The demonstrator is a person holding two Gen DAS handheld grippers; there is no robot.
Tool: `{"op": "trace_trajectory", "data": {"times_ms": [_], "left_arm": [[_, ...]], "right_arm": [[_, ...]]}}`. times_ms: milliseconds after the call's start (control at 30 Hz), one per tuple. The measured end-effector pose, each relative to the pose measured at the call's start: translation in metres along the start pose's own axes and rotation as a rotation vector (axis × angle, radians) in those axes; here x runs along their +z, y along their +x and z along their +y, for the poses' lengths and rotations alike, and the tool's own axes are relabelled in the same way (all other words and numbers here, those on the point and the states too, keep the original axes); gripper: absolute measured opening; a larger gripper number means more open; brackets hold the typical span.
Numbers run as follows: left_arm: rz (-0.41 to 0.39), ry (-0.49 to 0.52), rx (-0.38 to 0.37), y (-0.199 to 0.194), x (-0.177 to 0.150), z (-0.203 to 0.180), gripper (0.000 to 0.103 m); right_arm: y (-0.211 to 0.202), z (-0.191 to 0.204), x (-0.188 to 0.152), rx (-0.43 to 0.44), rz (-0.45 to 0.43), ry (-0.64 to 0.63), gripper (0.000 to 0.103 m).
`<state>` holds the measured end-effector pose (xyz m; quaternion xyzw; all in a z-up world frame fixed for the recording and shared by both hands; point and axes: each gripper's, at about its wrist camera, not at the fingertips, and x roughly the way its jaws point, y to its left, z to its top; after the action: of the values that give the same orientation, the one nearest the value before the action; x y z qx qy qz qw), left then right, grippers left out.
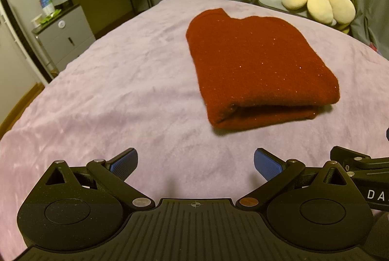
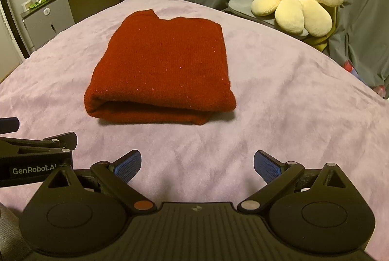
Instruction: Fold small clothes
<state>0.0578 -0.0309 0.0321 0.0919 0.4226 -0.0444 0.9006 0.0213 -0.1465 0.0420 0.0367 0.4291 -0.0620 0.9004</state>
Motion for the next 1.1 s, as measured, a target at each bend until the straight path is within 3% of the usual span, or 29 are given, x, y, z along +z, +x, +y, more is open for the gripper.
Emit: {"op": "trace_trajectory", "data": {"times_ms": [1100], "left_arm": [[-0.001, -0.020, -0.016, -0.0052, 0.0004, -0.0012, 0.103]], "right_arm": [[-0.0088, 0.0035, -0.0004, -0.003, -0.032, -0.003, 0.099]]}}
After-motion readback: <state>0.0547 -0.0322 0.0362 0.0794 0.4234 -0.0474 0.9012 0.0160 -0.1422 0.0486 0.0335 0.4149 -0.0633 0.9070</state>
